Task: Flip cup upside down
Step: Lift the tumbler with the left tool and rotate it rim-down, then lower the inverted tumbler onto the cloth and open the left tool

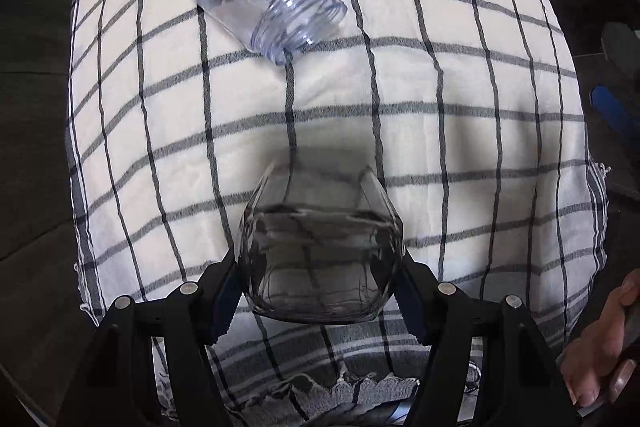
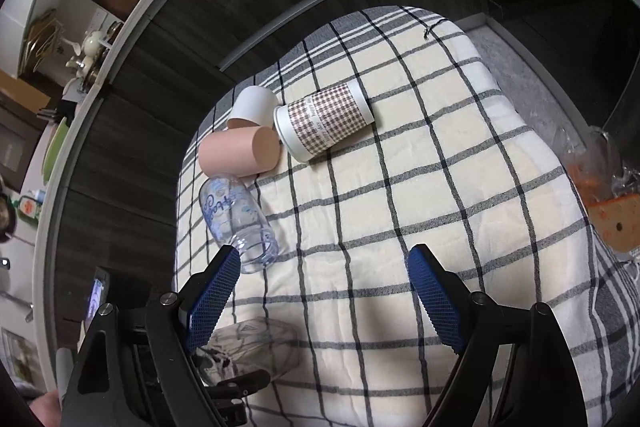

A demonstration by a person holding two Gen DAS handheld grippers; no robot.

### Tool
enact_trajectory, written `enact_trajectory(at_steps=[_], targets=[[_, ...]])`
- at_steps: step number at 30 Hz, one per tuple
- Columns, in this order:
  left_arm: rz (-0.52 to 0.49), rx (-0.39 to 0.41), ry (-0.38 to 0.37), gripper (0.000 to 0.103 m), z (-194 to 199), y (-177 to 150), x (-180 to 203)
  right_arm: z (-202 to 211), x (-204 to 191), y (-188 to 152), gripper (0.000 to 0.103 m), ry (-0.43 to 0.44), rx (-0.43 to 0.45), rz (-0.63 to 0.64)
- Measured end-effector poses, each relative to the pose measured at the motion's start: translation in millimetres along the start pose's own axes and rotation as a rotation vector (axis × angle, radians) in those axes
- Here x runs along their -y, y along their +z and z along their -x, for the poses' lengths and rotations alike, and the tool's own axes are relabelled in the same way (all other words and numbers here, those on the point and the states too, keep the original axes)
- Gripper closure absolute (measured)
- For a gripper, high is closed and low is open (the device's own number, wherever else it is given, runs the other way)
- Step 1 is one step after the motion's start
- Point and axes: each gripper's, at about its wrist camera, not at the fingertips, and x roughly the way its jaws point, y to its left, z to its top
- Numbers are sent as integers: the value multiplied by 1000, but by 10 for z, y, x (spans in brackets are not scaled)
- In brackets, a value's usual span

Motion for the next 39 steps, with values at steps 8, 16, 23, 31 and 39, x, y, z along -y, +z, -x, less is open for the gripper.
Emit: enact_trajectory(at_steps=[8, 16, 23, 31, 39], targets=[[3, 34, -14, 35, -34, 101, -42, -58, 10, -20, 17, -8, -4, 5], [-24, 187, -10, 19, 69, -180, -2, 116, 79, -93, 17, 0, 44, -6], [-9, 439, 36, 19, 247, -640, -23, 428, -124, -318, 17, -19, 170, 99], [34, 744, 68, 16, 370, -1088, -37, 569, -323, -724, 17, -70, 255, 232], [159, 905, 75, 15, 243, -1344, -290, 691, -471, -1021, 14, -115, 378, 334]])
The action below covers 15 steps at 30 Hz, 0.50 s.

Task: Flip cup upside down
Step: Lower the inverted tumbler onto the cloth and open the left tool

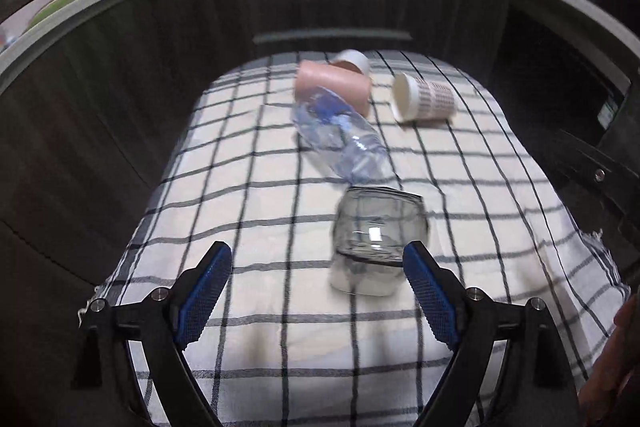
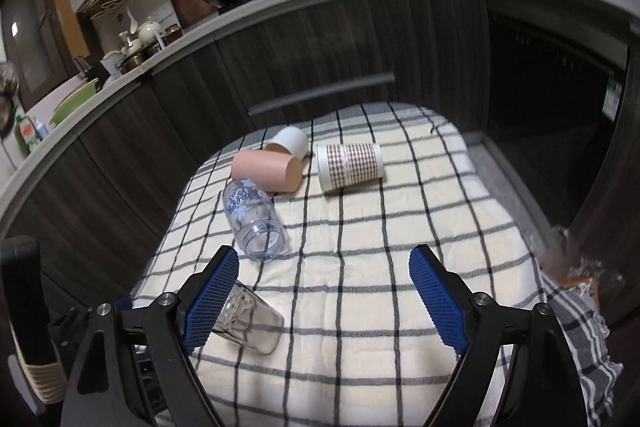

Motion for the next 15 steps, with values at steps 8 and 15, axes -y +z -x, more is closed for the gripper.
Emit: enact_trajectory(at_steps=[8, 15], targets=[[70, 168, 53, 13, 156, -268, -138, 167, -166, -208, 11, -67, 108, 92], [26, 264, 60, 9, 248, -343, -62, 112, -142, -300, 11, -100, 103, 95]])
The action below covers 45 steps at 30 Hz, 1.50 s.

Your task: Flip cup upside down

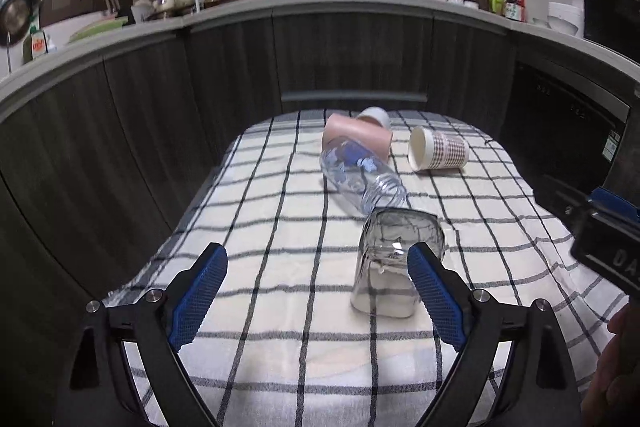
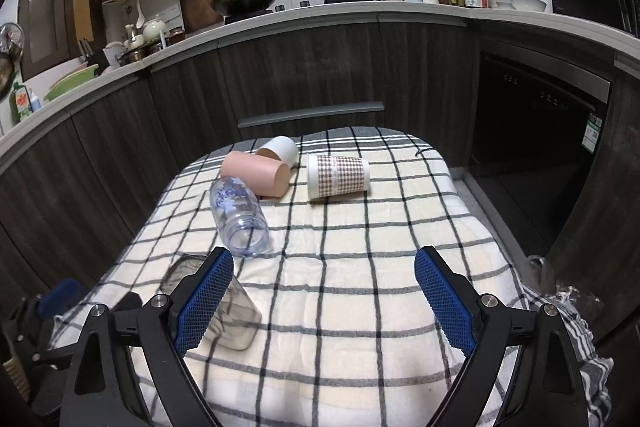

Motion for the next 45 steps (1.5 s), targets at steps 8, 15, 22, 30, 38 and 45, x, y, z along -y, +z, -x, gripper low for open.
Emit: enact_trajectory(at_steps=[8, 15, 22, 30, 38, 45], targets=[[13, 40, 31, 7, 14, -11, -55, 52, -38, -35, 11, -61, 43, 54], [39, 45, 33, 6, 15, -25, -113, 100, -159, -54, 11, -73, 72, 125], [52, 62, 43, 0, 57, -25, -140, 139, -177, -52, 11, -77, 80, 135], [61, 68, 45, 0, 76, -22, -159, 140, -160, -42, 11, -83, 86, 135], [61, 70, 43, 0, 85, -20, -157, 160, -152, -37, 11, -85, 94, 132], [63, 68, 40, 0, 94, -22, -161, 159, -152, -36, 10, -84, 93, 133]])
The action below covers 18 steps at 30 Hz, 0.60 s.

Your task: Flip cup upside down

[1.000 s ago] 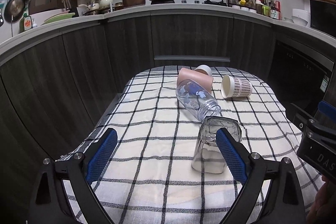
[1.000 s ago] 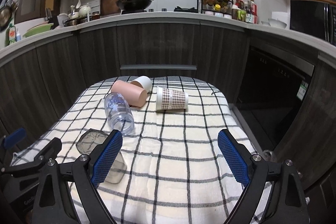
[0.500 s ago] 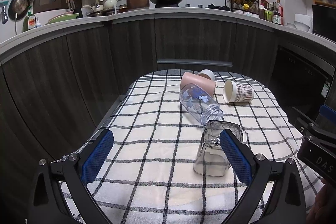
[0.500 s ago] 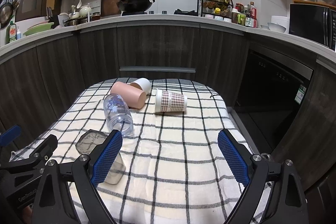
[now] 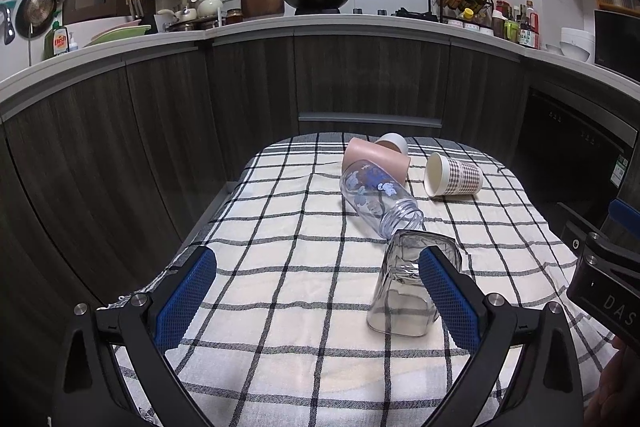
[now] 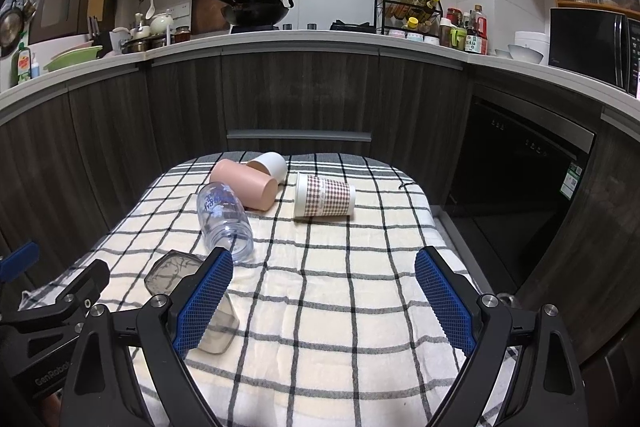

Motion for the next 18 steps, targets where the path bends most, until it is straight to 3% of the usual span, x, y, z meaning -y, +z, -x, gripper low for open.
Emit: enact_trajectory(at_steps=[18], targets=[[5, -2, 1, 0, 13, 19, -7, 1, 6, 8, 10, 2, -2, -3]])
